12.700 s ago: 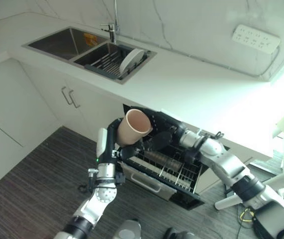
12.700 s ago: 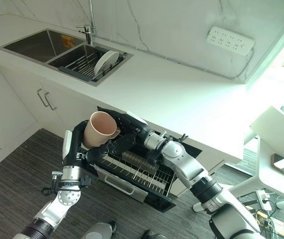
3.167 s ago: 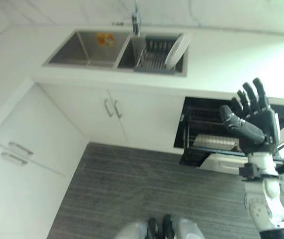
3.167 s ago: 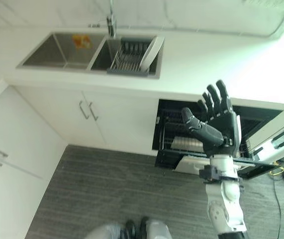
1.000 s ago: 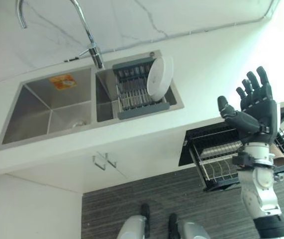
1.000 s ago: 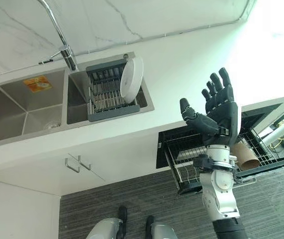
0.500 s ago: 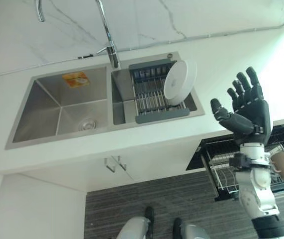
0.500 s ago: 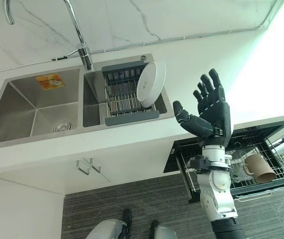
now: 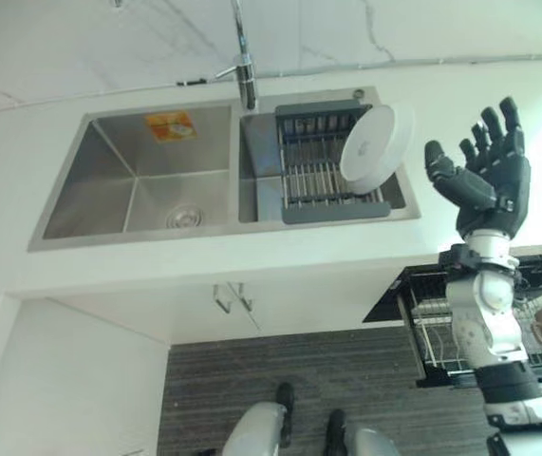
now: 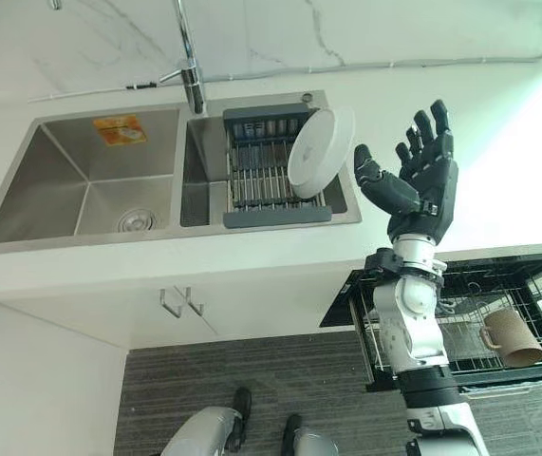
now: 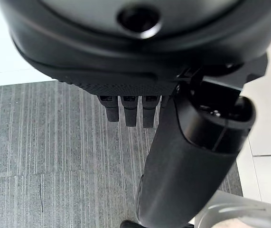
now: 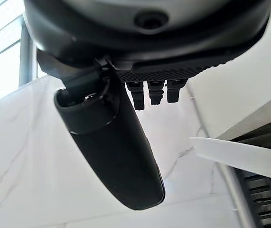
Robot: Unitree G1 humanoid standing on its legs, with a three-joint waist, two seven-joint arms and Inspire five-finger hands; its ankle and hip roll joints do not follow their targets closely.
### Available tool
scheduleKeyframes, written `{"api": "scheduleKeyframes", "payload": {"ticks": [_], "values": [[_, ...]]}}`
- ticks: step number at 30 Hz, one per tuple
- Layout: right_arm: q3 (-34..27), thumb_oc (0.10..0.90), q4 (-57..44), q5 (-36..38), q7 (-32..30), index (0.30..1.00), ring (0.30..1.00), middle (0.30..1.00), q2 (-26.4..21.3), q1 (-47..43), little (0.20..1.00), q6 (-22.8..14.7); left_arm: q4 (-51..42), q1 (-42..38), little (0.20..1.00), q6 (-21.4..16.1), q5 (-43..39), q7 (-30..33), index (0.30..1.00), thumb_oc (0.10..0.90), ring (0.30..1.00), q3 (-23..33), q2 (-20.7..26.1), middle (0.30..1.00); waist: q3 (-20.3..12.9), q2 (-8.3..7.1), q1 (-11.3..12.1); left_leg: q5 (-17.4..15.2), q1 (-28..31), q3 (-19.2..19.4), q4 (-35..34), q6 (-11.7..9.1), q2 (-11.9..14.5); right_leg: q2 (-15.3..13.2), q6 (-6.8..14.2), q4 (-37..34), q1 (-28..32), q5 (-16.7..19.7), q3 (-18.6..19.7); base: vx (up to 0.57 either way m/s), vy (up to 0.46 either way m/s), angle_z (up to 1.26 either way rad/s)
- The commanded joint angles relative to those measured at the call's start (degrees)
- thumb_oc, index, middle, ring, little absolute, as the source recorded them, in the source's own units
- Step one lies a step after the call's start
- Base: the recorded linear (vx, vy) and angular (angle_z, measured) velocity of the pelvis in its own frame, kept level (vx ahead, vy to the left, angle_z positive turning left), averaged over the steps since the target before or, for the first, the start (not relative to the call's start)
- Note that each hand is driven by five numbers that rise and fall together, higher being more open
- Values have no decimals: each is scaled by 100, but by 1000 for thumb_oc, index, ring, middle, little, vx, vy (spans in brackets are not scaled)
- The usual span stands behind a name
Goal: Place the dishes in the dishwasher.
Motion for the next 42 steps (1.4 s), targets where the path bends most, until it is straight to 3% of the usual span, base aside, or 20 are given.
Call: {"api": "scheduleKeyframes", "payload": {"ticks": [1,11,19,23,42], "values": [[-207,800,-648,-173,-77,900,900,900,-250,-531,900,-431,-66,12,900,-276,241,211,900,800,900,-39,265,900,-87,-45,-77,-557,-29,-327,244,-197,129,-374,482,-334,191,283,-163,0,0,0],[-132,800,-446,-181,-25,900,900,900,-291,-789,900,-340,-239,-177,900,-250,182,164,900,800,900,-163,423,900,46,25,-125,-556,-46,-293,244,-169,113,-418,500,-334,121,364,-131,0,0,0],[-122,800,-329,28,-29,900,900,900,-344,-1020,900,-3,-120,-211,900,-204,147,24,900,800,900,-253,427,900,121,45,-148,-564,-60,-245,244,-165,116,-451,513,-334,85,395,-118,0,0,0],[-114,800,-229,524,172,900,900,900,-333,-1165,900,152,-113,-208,900,-449,172,32,900,800,900,-368,445,900,177,35,-109,-561,-67,-258,244,-165,106,-476,524,-334,83,411,-130,0,0,0],[-89,800,78,611,127,900,900,900,-531,-1851,900,428,-26,-234,900,-196,216,-229,900,800,900,-496,570,900,320,19,96,-509,-162,-369,244,-172,69,-566,568,-334,81,447,-265,-5,-3,3]]}}
